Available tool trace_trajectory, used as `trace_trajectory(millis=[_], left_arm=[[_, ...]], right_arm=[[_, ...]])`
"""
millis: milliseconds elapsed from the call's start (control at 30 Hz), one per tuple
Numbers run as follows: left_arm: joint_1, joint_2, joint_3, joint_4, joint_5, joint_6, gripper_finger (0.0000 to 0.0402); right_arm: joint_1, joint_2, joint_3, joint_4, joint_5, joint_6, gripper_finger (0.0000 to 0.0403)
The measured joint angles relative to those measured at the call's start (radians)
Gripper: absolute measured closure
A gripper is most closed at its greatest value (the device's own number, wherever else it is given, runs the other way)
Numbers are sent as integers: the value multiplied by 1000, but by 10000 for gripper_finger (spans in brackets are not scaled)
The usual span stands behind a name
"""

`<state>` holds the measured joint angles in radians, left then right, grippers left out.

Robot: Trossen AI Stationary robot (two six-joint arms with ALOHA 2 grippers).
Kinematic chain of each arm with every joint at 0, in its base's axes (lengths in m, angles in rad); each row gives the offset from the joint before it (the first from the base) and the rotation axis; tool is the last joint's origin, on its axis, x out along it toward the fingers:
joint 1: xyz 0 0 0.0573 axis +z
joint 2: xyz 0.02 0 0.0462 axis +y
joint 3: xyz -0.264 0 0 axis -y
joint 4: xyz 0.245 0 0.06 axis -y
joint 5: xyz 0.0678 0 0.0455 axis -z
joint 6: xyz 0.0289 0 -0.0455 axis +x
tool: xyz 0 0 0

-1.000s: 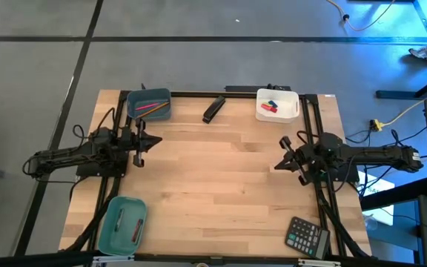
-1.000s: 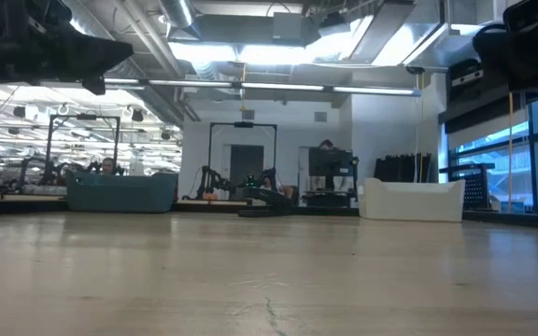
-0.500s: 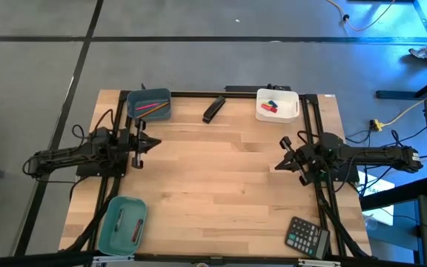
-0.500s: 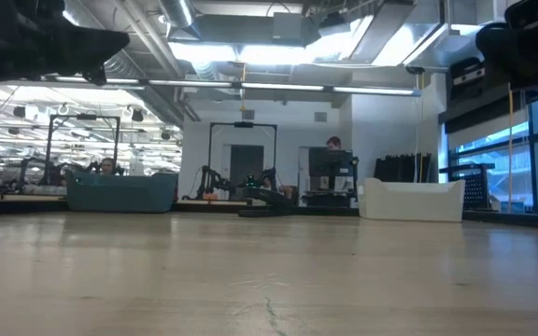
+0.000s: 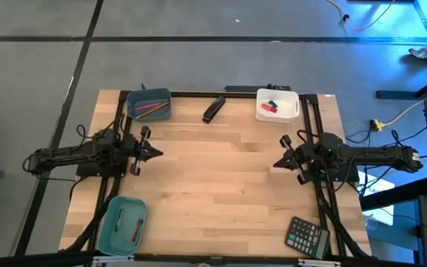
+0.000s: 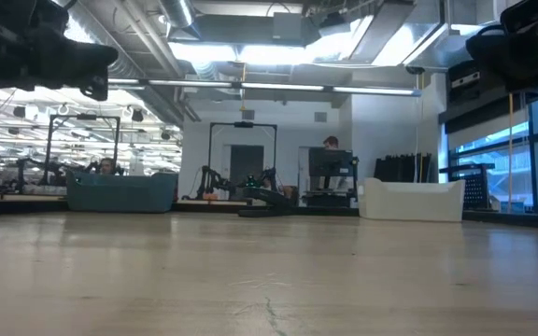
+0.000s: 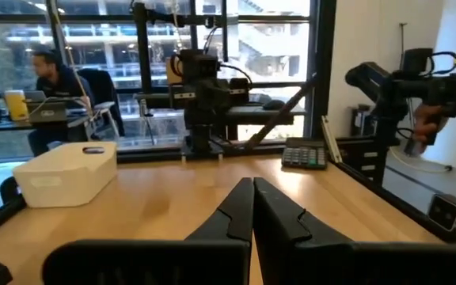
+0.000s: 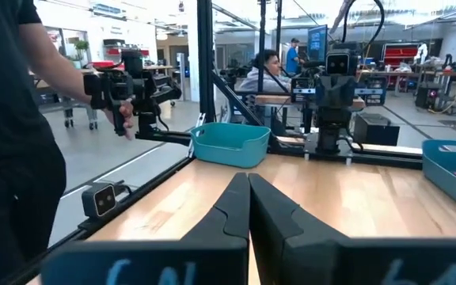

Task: Sort crayons/erasers/pens/pencils in bins
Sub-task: Return to Home Position

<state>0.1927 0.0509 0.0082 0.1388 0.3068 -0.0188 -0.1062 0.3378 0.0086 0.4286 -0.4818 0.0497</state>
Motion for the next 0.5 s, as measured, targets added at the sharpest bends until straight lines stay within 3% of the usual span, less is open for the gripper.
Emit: trace_trajectory(millis=[500], left_arm=[[-3, 0, 0, -2, -35, 2, 383]], right_arm=[[0, 0, 0, -66, 18, -2, 378]])
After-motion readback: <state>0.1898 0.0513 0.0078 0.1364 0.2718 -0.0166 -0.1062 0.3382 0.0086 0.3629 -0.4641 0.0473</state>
